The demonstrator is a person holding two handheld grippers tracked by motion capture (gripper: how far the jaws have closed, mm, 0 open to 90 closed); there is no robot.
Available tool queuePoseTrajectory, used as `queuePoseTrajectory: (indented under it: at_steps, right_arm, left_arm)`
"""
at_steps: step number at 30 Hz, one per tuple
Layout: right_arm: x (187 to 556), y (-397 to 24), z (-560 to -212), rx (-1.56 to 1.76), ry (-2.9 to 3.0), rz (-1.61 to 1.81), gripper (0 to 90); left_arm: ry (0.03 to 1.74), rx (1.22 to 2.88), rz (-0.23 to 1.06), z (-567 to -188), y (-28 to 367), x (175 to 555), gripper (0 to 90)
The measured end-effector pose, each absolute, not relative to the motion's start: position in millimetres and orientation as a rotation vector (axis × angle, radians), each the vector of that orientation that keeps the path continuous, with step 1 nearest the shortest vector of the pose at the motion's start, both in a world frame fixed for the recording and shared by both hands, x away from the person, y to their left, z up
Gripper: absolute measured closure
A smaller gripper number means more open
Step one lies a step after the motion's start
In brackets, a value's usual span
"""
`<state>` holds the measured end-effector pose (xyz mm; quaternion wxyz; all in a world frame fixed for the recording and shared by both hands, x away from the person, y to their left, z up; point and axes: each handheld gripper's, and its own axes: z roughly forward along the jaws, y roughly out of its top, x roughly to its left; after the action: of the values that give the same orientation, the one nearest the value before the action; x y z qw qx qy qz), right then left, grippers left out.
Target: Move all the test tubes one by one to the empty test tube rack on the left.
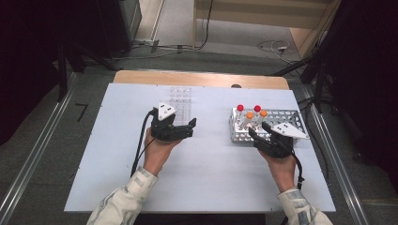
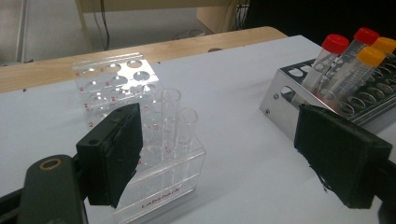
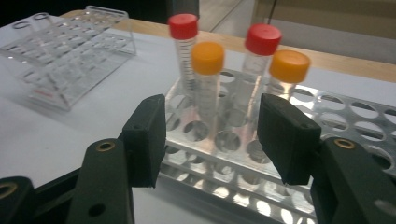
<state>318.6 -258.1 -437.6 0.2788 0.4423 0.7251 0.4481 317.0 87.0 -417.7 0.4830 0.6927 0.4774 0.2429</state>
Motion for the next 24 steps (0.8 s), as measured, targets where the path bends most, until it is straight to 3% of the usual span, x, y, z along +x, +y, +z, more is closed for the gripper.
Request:
queuePoseTrajectory:
  at_steps: [24]
  right_arm:
    - [361.4,-267.1,-452.1,1.291,1.885,1.104,65.1]
  left_arm:
    - [1.164,1.693,0.582,-419.7,85.3,317.8,16.1]
